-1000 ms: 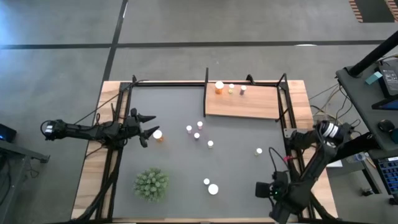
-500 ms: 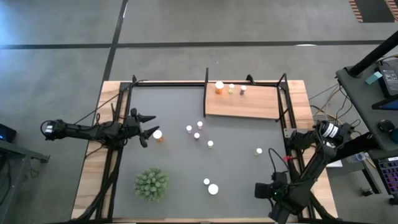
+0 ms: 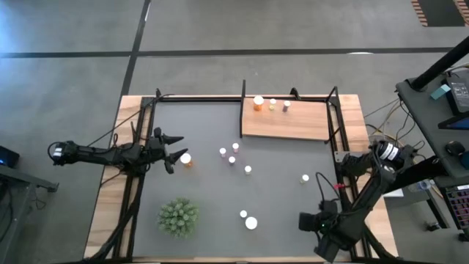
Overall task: Pick and place medicine bottles onto shelf by color
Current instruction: Put the bottom pink pill bottle on the shelf
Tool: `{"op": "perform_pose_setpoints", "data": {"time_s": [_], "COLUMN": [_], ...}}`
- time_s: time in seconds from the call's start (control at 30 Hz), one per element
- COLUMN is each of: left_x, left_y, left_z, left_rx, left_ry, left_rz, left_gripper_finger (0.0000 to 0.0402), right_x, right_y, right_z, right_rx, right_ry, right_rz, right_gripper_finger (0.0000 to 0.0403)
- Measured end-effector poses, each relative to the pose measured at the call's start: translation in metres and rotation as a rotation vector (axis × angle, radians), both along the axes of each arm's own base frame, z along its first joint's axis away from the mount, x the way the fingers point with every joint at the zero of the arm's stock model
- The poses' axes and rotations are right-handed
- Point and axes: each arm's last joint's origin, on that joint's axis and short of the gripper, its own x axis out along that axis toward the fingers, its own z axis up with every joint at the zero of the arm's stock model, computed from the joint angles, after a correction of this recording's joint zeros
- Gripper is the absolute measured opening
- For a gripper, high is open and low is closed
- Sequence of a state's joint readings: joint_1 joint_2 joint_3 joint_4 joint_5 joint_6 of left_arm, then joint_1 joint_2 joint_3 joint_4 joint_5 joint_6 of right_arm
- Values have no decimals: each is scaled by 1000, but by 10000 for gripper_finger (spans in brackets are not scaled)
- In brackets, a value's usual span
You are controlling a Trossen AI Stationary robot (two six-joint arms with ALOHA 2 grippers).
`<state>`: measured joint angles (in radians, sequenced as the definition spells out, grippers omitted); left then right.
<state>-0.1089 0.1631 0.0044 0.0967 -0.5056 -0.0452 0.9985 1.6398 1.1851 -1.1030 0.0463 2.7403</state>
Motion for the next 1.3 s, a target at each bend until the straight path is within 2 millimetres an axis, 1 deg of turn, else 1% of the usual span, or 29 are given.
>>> {"op": "perform_pose_setpoints", "data": {"time_s": [0.1, 0.27, 0.43, 0.63, 0.8, 0.97, 1.13, 1.3], "left_x": [0, 0, 0, 0, 0, 0, 0, 0], "left_y": [0, 0, 0, 0, 0, 0, 0, 0], "left_z": [0, 0, 0, 0, 0, 0, 0, 0], "left_rx": [0, 0, 0, 0, 0, 0, 0, 0], "left_ry": [0, 0, 0, 0, 0, 0, 0, 0], "left_rz": [0, 0, 0, 0, 0, 0, 0, 0], "left_gripper_finger": [238, 238, 238, 238, 238, 238, 238, 238], "right_x": [5, 17, 22, 18, 9, 13, 26, 33], "right_y": [-7, -25, -51, -86, -120, -153, -190, -231], "right_z": [6, 20, 40, 74, 94, 101, 104, 108], "right_rx": [9, 24, 16, -10, -95, -175, -217, -242], "right_ry": [-11, -16, -13, -99, -98, -60, -24, -1], "right_rz": [0, 50, 97, 121, 55, -36, 6, 38], "right_gripper_finger": [122, 103, 110, 111, 111, 109, 108, 108]}}
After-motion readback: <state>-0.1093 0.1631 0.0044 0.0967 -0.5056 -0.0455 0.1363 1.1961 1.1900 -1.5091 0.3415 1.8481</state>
